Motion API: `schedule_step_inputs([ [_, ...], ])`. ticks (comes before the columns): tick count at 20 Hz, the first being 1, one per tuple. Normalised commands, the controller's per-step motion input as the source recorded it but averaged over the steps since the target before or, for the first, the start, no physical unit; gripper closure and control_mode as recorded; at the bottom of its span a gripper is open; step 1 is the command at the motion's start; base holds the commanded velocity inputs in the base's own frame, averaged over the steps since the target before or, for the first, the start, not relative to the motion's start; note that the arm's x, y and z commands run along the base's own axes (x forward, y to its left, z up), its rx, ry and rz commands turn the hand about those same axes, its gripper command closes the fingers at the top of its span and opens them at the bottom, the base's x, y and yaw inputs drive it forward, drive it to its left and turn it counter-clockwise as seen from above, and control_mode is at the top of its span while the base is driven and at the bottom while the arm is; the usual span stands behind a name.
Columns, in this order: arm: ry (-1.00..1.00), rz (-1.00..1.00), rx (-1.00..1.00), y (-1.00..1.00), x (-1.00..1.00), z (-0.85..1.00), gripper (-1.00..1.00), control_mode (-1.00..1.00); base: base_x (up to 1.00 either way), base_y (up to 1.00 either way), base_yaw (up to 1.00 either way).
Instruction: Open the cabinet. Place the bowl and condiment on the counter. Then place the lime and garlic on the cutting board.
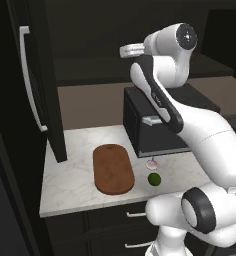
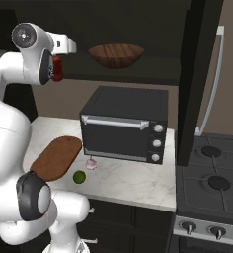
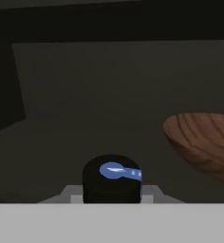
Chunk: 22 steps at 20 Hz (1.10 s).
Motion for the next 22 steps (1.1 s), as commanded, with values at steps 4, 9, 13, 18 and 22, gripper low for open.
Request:
schedule_step_inputs([
  [4, 0.01, 0.00, 0.00, -0.07, -0.44, -0.02, 1.00, -1.00, 0.00, 0.00, 0.00],
  [9, 0.04, 0.00, -0.01, -0.09, -0.35, -0.03, 1.00, -1.00, 0.00, 0.00, 0.00],
  [13, 0.04, 0.00, -0.02, -0.19, -0.32, -0.06, 1.00, -1.00, 0.00, 0.00, 0.00],
  [18, 0.03, 0.00, -0.01, -0.27, -0.28, -0.05, 1.00, -1.00, 0.00, 0.00, 0.00],
  [22, 0.02, 0.01, 0.00, -0.33, -0.25, -0.10, 1.00, -1.00, 0.00, 0.00, 0.00],
])
